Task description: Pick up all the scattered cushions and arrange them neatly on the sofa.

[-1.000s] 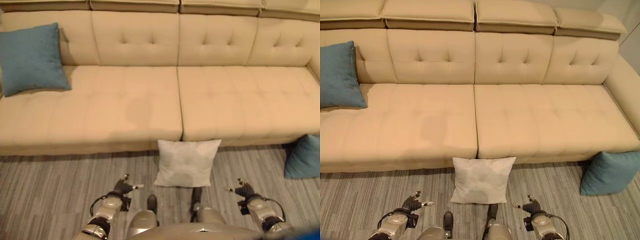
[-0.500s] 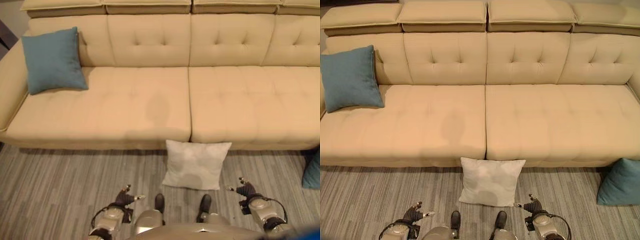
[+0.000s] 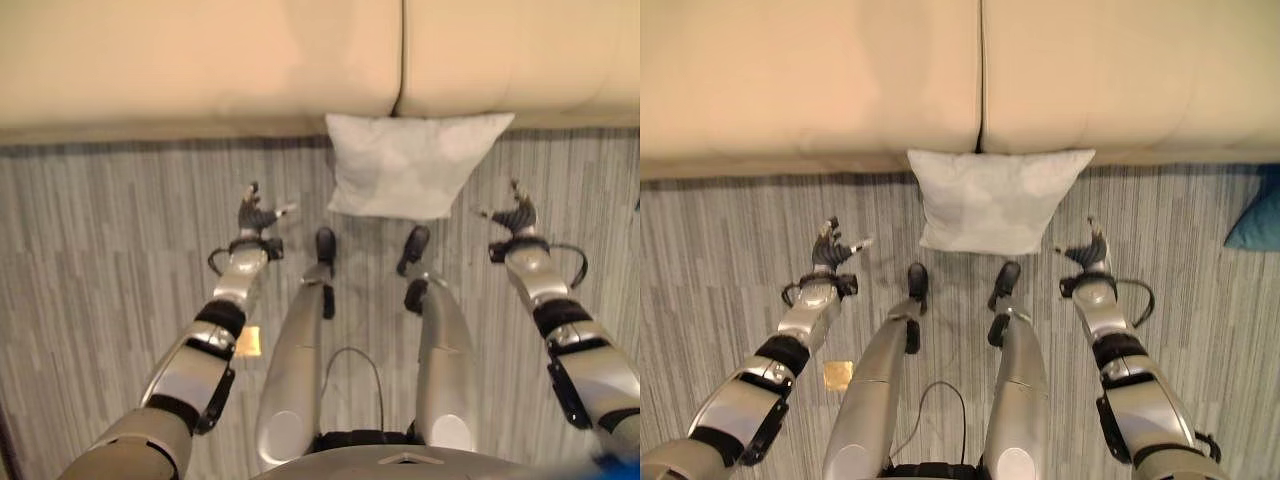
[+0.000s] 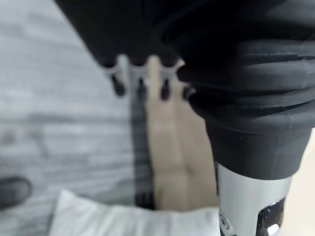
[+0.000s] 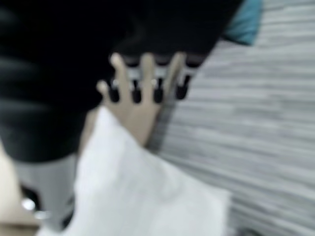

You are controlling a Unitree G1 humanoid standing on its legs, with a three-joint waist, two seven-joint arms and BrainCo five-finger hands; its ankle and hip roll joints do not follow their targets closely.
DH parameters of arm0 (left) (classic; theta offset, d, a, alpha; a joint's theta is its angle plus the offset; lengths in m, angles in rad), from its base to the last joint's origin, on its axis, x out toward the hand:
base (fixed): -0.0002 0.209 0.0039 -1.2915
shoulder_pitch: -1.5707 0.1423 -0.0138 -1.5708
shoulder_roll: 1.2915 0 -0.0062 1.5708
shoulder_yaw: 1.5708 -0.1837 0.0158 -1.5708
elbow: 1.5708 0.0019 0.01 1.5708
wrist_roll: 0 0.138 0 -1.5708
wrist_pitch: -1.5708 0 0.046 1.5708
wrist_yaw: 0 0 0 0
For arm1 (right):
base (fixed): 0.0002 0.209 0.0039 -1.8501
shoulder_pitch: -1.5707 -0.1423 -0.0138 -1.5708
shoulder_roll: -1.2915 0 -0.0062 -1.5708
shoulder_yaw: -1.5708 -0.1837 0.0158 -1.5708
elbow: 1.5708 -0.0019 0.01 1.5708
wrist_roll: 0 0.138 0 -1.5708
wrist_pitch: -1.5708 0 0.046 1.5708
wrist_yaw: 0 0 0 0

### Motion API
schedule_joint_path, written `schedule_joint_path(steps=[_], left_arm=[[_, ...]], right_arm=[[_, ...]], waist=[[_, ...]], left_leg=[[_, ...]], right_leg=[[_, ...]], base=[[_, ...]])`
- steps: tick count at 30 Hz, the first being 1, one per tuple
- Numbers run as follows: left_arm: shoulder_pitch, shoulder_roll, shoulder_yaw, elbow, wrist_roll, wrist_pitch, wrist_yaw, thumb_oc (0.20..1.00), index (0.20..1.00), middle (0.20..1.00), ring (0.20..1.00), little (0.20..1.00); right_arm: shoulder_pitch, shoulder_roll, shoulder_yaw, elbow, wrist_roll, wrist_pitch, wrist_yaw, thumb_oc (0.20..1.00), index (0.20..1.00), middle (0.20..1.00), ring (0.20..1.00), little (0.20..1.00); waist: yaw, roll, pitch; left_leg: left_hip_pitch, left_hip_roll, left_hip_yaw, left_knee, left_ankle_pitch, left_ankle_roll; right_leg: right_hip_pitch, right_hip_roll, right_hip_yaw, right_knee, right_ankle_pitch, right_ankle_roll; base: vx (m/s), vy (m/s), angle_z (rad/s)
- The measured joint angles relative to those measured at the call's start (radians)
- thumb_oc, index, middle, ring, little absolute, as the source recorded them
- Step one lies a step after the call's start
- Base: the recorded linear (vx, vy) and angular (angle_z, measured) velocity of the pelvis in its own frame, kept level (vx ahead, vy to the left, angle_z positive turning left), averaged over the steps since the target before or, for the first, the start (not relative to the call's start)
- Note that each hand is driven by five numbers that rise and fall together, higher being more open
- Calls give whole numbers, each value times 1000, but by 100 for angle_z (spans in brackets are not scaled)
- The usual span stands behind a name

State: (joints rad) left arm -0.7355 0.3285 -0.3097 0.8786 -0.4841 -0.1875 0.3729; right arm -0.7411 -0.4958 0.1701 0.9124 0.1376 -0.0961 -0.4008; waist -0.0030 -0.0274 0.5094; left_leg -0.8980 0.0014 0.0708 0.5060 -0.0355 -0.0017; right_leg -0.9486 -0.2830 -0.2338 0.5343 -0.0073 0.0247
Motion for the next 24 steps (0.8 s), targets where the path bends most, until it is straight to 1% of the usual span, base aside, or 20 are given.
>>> schedule_joint_path(steps=[2, 3, 4, 6, 7, 8, 10, 12, 13, 15, 18, 20, 24], left_arm=[[-55, 6, -8, 5, -7, -6, 18, 1000, 1000, 1000, 1000, 1000], [-55, 6, -8, 5, -7, -6, 18, 1000, 1000, 1000, 1000, 1000], [-109, 12, -27, 8, -9, -6, 29, 1000, 1000, 1000, 1000, 1000], [-162, 16, -35, 7, -20, -7, 32, 1000, 1000, 1000, 1000, 1000], [-195, 21, -42, 3, -43, -13, 46, 1000, 1000, 1000, 1000, 1000], [-216, 28, -40, -2, -48, -16, 52, 1000, 1000, 1000, 1000, 1000], [-253, 41, -42, -6, -68, -16, 69, 1000, 1000, 1000, 1000, 1000], [-281, 41, -41, -15, -95, -19, 73, 1000, 1000, 1000, 1000, 1000], [-308, 59, -42, -53, -96, -21, 74, 1000, 1000, 1000, 1000, 1000], [-333, 59, -44, -55, -97, -21, 74, 1000, 1000, 1000, 1000, 1000], [-350, 60, -62, -53, -129, -20, 84, 1000, 1000, 1000, 1000, 1000], [-373, 65, -84, -53, -130, -20, 99, 1000, 1000, 1000, 1000, 1000], [-407, 65, -100, -33, -130, -16, 113, 1000, 1000, 1000, 1000, 1000]], right_arm=[[-78, -9, 9, -21, 19, -6, -18, 1000, 1000, 1000, 1000, 1000], [-78, -9, 9, -21, 19, -6, -18, 1000, 1000, 1000, 1000, 1000], [-134, -33, 33, -17, 34, -10, -32, 1000, 1000, 1000, 1000, 1000], [-171, -54, 43, -11, 40, -10, -45, 1000, 1000, 1000, 1000, 1000], [-191, -76, 52, -12, 45, -13, -49, 1000, 1000, 1000, 1000, 1000], [-210, -79, 51, -12, 47, -14, -54, 1000, 1000, 1000, 1000, 1000], [-244, -87, 63, -16, 58, -15, -67, 1000, 1000, 1000, 1000, 1000], [-262, -115, 82, -17, 63, -18, -77, 1000, 1000, 1000, 1000, 1000], [-283, -143, 77, -43, 68, -22, -87, 1000, 1000, 1000, 1000, 1000], [-288, -146, 77, -45, 76, -22, -88, 1000, 1000, 1000, 1000, 1000], [-287, -148, 89, -35, 93, -31, -89, 1000, 1000, 1000, 1000, 1000], [-292, -154, 87, -33, 106, -32, -91, 1000, 1000, 1000, 1000, 1000], [-314, -152, 88, -20, 117, -40, -91, 1000, 1000, 1000, 1000, 1000]], waist=[[-13, -1, 3], [-13, -1, 3], [-22, -2, 8], [-23, -3, 8], [-23, -4, 7], [-27, -4, 6], [-39, -4, 5], [-42, -5, 3], [-43, -7, 5], [-46, -14, 10], [-51, -13, 9], [-56, -14, 8], [-56, -14, 9]], left_leg=[[-91, 5, 7, 62, -18, 8], [-91, 5, 7, 62, -18, 8], [-152, 9, 14, 96, -22, 10], [-201, 14, 21, 129, -32, 14], [-248, 18, 26, 163, -47, 17], [-274, 18, 29, 175, -57, 19], [-314, 18, 34, 203, -57, 20], [-356, 24, 42, 237, -73, 22], [-425, 31, 50, 287, -87, 26], [-451, 35, 58, 313, -100, 28], [-490, 38, 59, 340, -115, 28], [-527, 37, 60, 357, -115, 27], [-567, 38, 62, 374, -117, 25]], right_leg=[[-89, -1, 19, 45, -4, -6], [-89, -1, 19, 45, -4, -6], [-149, 0, 29, 63, -3, -8], [-199, 1, 37, 89, -4, -10], [-249, 1, 51, 121, -11, -20], [-276, 0, 58, 130, -12, -21], [-322, 1, 70, 149, -13, -22], [-370, 2, 83, 180, -22, -24], [-440, 2, 93, 221, -22, -27], [-474, 4, 108, 248, -29, -36], [-519, 3, 117, 285, -49, -33], [-560, 0, 122, 306, -52, -39], [-607, 1, 130, 325, -59, -38]], base=[[25, 40, -9], [32, 21, -12], [37, 6, -9], [60, 6, -11], [59, 9, -10], [74, 9, -8], [59, -6, -7], [43, -17, -10], [59, -32, -10], [56, -54, -7], [42, -38, -1], [45, -23, 5], [24, -23, 0]])
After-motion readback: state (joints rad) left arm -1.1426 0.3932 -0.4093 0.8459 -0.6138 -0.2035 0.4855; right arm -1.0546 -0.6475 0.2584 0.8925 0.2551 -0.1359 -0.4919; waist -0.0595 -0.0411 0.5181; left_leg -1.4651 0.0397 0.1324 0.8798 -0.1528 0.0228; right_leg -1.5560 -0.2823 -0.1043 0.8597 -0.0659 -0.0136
